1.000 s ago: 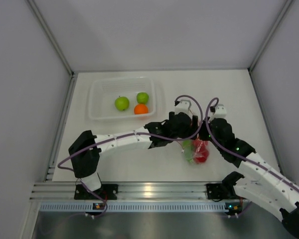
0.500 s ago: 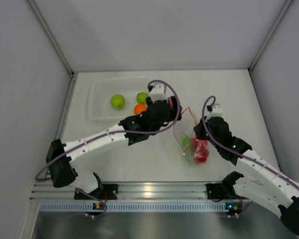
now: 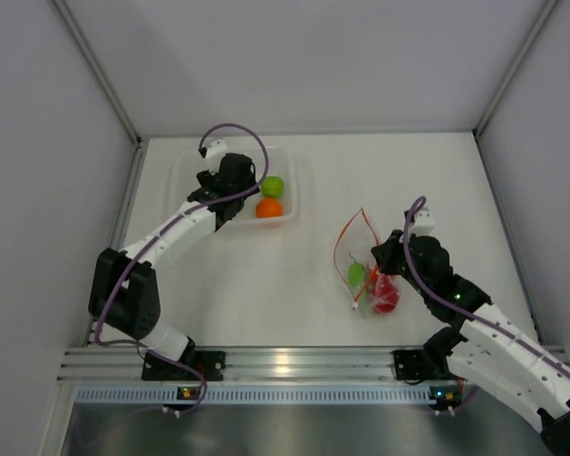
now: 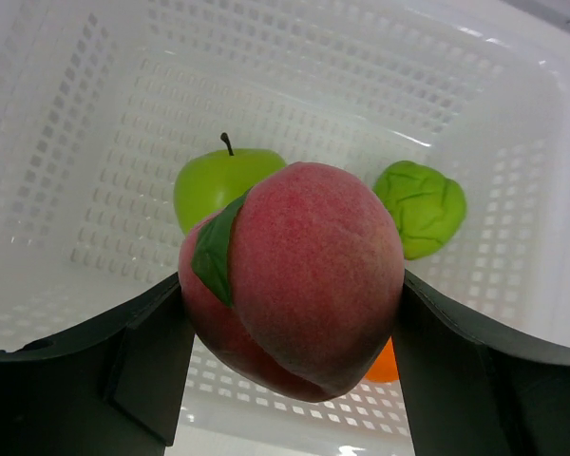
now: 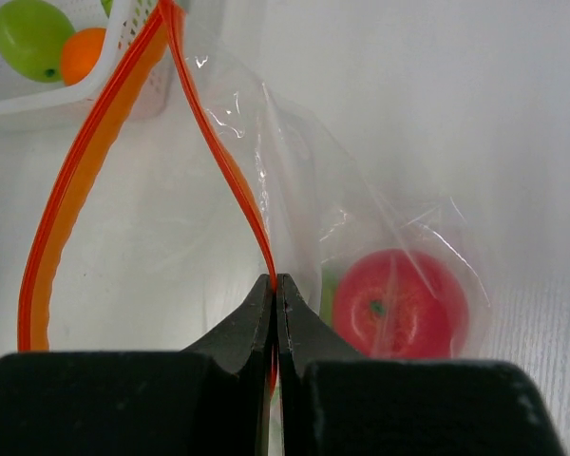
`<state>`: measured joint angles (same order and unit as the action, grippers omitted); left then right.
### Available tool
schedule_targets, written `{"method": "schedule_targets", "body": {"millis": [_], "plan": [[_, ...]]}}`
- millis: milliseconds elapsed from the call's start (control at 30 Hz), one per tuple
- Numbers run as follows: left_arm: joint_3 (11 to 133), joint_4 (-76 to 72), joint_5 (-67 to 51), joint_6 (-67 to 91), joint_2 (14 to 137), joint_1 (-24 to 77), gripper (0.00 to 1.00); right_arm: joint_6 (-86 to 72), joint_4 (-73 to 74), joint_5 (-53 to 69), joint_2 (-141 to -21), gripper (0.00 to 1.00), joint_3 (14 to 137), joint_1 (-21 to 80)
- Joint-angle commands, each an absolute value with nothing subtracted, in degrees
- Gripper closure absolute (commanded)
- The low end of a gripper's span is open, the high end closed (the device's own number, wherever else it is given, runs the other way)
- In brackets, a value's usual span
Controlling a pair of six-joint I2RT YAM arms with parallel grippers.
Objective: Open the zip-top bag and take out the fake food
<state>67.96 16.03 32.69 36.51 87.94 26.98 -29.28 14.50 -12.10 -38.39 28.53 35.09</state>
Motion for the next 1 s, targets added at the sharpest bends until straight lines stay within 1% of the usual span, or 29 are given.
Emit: {"method": "schedule_targets", "body": {"millis": [0, 100, 133, 167, 200, 233, 267, 300, 333, 367, 433, 633, 733, 767, 833, 967], "plan": [[68.03, 16.08, 29.88, 34.19, 91.22, 25.40, 0.96, -30.06, 10.54, -11.69, -38.31, 1.00, 28.82, 35.51], [67.50, 16.70, 29.10, 35.15, 93.51, 24.96, 0.94, -29.36, 12.13, -11.78, -39.90, 1.00, 30.14, 35.51], [66.98, 16.70, 28.40, 35.33, 94.12, 24.87, 0.92, -29.18, 12.13, -11.60, -39.99, 1.00, 30.32, 35.51], [66.80, 16.70, 27.78, 35.68, 94.57, 24.79, 0.86, -29.09, 12.13, -11.43, -39.99, 1.00, 30.50, 35.51], [66.54, 16.61, 27.16, 35.94, 94.66, 24.79, 0.75, -29.00, 12.13, -11.43, -39.99, 1.00, 30.59, 35.51], [66.10, 16.70, 26.03, 36.12, 94.66, 24.70, 0.47, -28.66, 12.13, -11.34, -39.90, 1.00, 30.85, 35.42], [65.83, 16.61, 25.58, 36.38, 94.48, 24.70, 0.38, -28.48, 12.30, -11.25, -39.73, 1.00, 30.94, 35.42], [65.48, 16.70, 24.97, 36.39, 93.53, 24.78, 0.31, -28.22, 12.48, -11.16, -39.90, 1.00, 31.11, 35.51], [65.30, 16.70, 24.35, 36.39, 92.99, 24.79, 0.16, -27.95, 12.74, -11.16, -39.99, 1.00, 31.55, 35.42], [65.13, 16.79, 24.08, 36.39, 92.29, 24.79, 0.10, -27.86, 13.01, -11.16, -40.08, 1.00, 31.73, 35.51], [64.78, 16.70, 23.65, 36.04, 89.83, 24.78, 0.02, -27.60, 13.27, -11.25, -40.34, 1.00, 31.99, 35.42], [64.77, 17.84, 20.66, 34.89, 83.15, 24.87, 0.02, -29.00, 13.44, -10.90, -41.57, 1.00, 33.13, 35.51], [64.95, 17.75, 15.39, 35.33, 79.30, 24.96, 0.02, -30.05, 14.41, -10.90, -42.89, 1.00, 34.36, 35.51], [65.13, 17.67, 11.64, 35.59, 78.32, 25.40, 0.02, -30.23, 14.85, -10.38, -43.24, 1.00, 35.15, 35.59], [65.74, 17.75, 9.59, 36.56, 76.30, 25.84, 0.02, -30.67, 14.59, -9.32, -43.77, 1.00, 35.59, 35.51], [66.88, 17.58, 8.61, 37.00, 71.03, 31.18, 0.02, -32.69, 12.40, -7.04, -43.59, 1.00, 35.77, 35.51]]}}
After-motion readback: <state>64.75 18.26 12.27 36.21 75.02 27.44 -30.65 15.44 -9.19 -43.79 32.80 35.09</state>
